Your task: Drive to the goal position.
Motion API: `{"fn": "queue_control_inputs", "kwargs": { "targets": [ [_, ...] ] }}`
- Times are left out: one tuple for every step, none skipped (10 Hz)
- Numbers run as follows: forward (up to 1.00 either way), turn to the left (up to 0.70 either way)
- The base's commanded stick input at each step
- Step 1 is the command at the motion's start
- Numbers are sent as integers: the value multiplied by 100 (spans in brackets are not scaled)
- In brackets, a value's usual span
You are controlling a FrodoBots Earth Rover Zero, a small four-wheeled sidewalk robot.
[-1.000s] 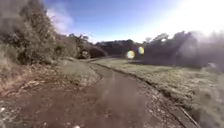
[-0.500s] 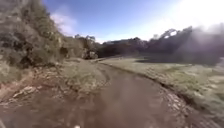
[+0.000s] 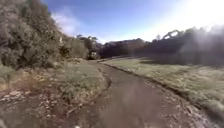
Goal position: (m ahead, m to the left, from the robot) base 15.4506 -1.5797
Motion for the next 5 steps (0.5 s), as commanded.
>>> {"fn": "queue_control_inputs", "kwargs": {
  "targets": [
    [85,-16],
    [85,-34],
    [85,-34],
    [85,-34],
    [85,0]
  ]
}}
